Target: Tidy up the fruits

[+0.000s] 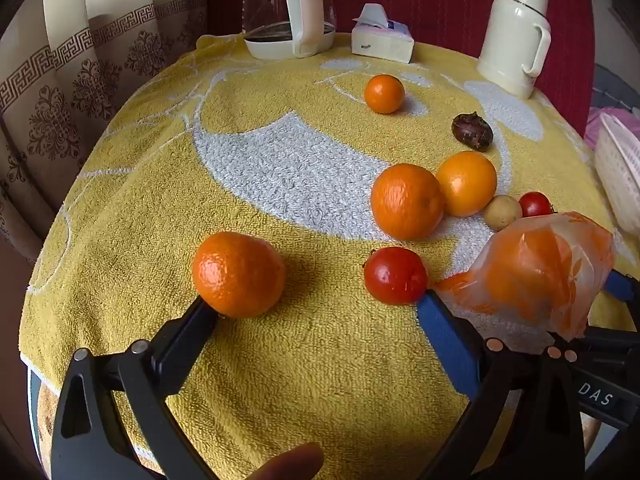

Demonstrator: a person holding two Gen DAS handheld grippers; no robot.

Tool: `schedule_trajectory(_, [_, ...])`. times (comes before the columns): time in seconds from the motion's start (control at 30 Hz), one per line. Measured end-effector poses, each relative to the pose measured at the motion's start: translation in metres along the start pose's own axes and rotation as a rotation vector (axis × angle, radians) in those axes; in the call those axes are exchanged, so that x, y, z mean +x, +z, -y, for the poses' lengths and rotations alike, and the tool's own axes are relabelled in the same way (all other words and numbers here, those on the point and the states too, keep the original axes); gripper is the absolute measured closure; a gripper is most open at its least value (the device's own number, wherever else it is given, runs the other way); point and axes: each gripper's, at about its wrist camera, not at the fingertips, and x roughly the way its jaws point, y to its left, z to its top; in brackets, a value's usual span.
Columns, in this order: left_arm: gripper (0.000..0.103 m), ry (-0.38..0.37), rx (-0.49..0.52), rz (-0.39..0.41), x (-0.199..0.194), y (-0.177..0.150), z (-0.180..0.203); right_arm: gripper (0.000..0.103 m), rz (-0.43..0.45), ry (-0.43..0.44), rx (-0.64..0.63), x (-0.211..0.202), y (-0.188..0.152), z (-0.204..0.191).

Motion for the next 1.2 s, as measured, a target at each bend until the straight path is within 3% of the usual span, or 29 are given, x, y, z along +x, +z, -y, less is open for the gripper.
schedule_trajectory(1.2, [0.005,0.002,0.001,-0.004,-0.0007,-0.0024,0.0025,0.002,-0.003,0.0,0.001,-0.0012,-0.002,-0.0004])
